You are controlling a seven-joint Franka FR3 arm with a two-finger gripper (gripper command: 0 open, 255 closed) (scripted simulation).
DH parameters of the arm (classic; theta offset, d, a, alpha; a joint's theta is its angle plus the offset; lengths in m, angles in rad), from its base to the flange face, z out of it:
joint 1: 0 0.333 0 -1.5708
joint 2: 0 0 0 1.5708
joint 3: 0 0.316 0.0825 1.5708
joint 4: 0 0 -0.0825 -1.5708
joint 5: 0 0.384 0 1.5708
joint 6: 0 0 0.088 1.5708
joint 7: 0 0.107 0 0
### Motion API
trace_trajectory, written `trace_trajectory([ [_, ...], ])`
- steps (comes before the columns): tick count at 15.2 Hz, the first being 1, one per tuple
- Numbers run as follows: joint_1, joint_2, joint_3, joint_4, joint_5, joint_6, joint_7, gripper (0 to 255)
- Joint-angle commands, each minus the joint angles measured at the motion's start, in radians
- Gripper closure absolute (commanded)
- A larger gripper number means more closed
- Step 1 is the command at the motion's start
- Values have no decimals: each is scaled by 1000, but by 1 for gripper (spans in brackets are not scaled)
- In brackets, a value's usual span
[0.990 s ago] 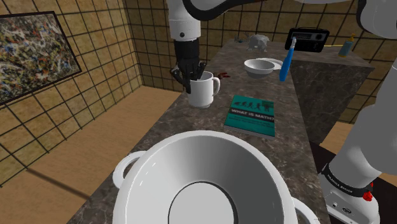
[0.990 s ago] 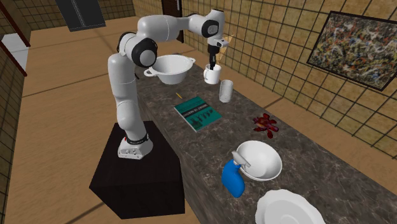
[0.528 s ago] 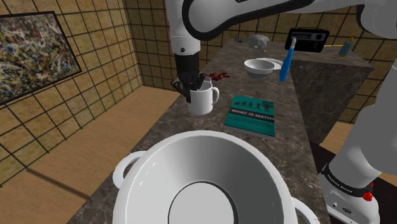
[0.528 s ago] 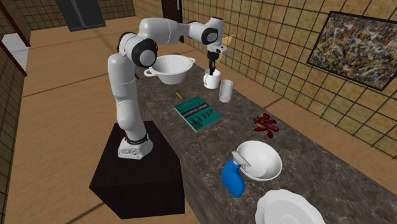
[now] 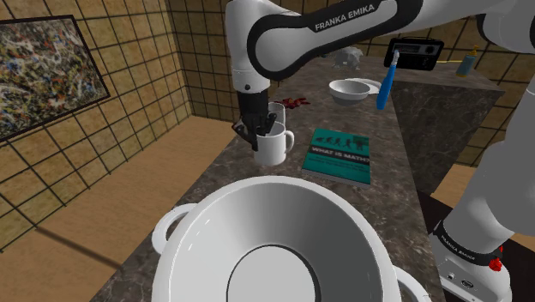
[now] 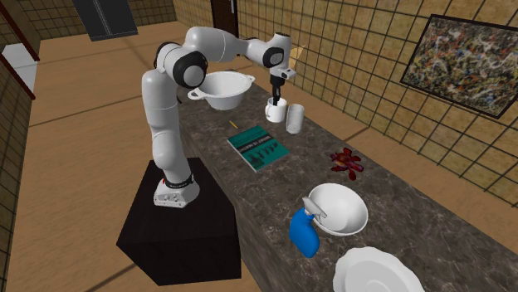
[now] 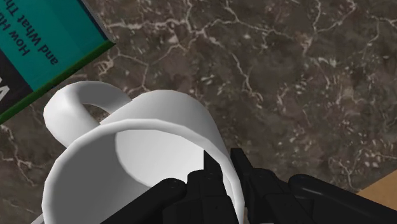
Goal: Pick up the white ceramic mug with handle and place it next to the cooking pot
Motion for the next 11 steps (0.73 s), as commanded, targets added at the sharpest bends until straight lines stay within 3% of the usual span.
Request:
trace_trajectory([
  [1, 0, 7, -1, -28, -3, 36, 1, 255],
  [9, 0, 7, -1, -28, -3, 36, 1, 255],
  [10, 0, 7, -1, -28, -3, 36, 1, 0],
  [11, 0, 7, -1, -28, -3, 36, 1, 0],
])
